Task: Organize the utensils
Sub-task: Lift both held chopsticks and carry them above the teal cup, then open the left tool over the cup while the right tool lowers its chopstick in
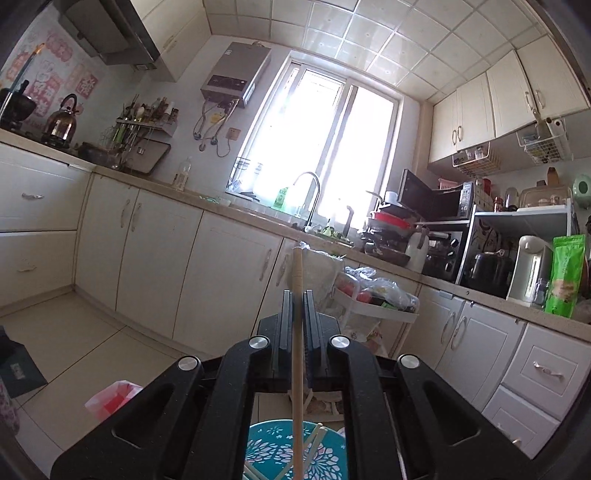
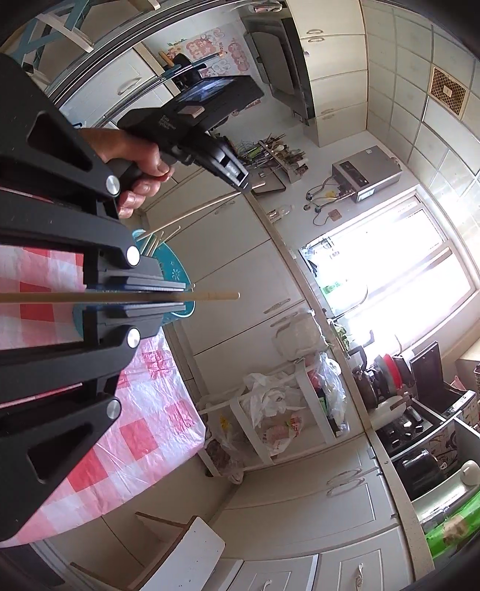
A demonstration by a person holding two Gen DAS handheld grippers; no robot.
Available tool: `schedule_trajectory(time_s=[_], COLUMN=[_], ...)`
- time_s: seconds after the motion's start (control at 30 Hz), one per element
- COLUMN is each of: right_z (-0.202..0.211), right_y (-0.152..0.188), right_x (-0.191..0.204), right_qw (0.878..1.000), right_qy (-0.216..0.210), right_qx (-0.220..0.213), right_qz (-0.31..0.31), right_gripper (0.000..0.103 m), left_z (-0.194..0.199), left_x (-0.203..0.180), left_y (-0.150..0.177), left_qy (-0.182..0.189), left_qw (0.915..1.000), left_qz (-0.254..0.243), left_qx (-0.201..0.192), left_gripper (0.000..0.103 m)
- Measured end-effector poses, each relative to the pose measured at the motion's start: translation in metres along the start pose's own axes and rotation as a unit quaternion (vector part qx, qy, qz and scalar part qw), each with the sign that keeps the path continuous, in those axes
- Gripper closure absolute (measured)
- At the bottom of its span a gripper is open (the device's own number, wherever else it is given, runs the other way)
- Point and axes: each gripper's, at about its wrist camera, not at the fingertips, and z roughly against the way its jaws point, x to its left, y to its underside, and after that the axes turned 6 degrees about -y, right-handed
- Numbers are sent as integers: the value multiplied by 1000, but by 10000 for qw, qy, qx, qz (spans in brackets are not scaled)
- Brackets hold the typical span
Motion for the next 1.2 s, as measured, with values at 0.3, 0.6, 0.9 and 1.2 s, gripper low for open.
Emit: schedule_trajectory(time_s=[0.3,0.6,0.9,1.2], right_z=[-6,-10,-14,-41], right_y=[-1,4,3,-34], right_x=[0,1,-3,17], right_qw=[10000,9999,9996,9975], right_qy=[-53,-89,-158,-511], right_qx=[19,113,115,-296], right_qz=[-59,-76,-202,-400], right_gripper=[97,97,97,97], left_z=[-16,-9,-7,47], left_x=[6,14,15,44], left_y=[20,16,15,7], left_qy=[-130,-156,-153,-637], left_qw=[9991,9997,9985,9935], left_qz=[-251,-99,-188,275], left_qx=[314,177,498,901], left_gripper=[97,97,97,31])
